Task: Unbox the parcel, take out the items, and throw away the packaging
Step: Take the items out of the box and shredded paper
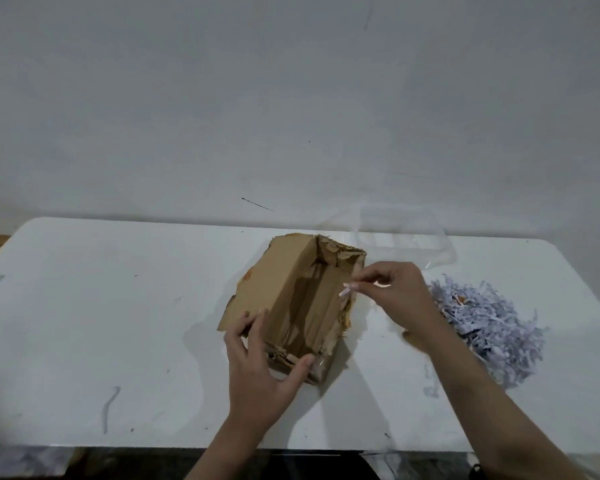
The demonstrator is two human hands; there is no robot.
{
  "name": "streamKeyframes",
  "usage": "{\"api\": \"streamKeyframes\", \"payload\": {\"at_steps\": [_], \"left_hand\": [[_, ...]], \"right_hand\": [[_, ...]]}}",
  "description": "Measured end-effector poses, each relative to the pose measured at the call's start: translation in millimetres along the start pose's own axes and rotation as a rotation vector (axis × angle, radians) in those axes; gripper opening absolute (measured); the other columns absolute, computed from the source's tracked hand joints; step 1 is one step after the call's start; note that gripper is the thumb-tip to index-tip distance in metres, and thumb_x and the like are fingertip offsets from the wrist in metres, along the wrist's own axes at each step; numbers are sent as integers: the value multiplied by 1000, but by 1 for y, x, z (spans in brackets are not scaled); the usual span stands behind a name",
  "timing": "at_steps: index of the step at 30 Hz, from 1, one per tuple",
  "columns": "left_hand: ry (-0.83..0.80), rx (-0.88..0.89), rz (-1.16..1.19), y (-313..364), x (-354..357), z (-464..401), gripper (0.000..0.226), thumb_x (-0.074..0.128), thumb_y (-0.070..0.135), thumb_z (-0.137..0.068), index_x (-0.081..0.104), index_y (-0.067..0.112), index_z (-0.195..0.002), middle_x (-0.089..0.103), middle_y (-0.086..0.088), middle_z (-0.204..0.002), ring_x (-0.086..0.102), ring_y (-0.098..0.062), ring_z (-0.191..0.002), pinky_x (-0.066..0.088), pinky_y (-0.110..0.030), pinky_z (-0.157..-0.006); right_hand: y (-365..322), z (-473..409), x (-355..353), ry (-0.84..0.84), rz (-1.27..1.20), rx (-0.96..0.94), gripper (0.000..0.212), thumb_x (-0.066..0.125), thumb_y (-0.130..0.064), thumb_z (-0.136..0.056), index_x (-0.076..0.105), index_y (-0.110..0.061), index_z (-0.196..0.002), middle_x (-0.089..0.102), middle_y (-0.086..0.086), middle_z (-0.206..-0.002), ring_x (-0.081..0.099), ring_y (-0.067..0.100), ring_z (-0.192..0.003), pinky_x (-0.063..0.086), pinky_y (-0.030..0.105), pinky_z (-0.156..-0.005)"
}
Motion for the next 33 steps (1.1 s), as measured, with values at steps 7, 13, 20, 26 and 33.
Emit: {"api": "streamKeyframes", "payload": {"at_steps": [7,13,20,26,33], "left_hand": [[-67,41,22,-1,3,-9,86,59,64,-77,43,3,-136,28,-9,-134,32,-22,-133,34,-28,-108],[-182,117,-27,-14,-4,-28,80,51,64,-82,39,10,-139,22,-7,-139,22,-17,-139,36,-39,-106],[-205,112,-107,-28,-33,-51,75,47,71,-79,39,29,-141,12,-4,-150,4,5,-139,29,-36,-105],[-137,-16,-87,-36,-54,-63,64,61,38,-82,42,18,-139,35,-5,-142,32,0,-128,40,-32,-98],[-60,-151,-39,-30,-57,-70,52,65,13,-87,47,14,-135,51,-3,-127,48,-17,-119,37,-30,-96]], "right_hand": [[38,14,-73,327,499,68,11,66,-1,-81,74,-4,-88,74,13,-94,68,28,-87,49,30,-85],[60,13,-70,281,569,229,14,62,1,-81,73,-6,-86,69,13,-113,60,33,-109,33,57,-106],[25,7,-22,216,282,39,21,61,-8,-87,69,-9,-107,66,7,-117,59,23,-111,41,24,-92],[20,15,23,155,245,33,14,61,-10,-86,69,-7,-98,68,11,-97,64,27,-88,53,38,-79],[23,25,29,158,184,-20,24,62,-16,-87,67,-13,-110,64,3,-106,60,16,-96,47,23,-81]]}}
Point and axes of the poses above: each hand's wrist, its own z-axis away from the middle knuckle, its own x-axis out of the palm, y = z × x, the point moved 4 cm from there along -z, towards the middle knuckle
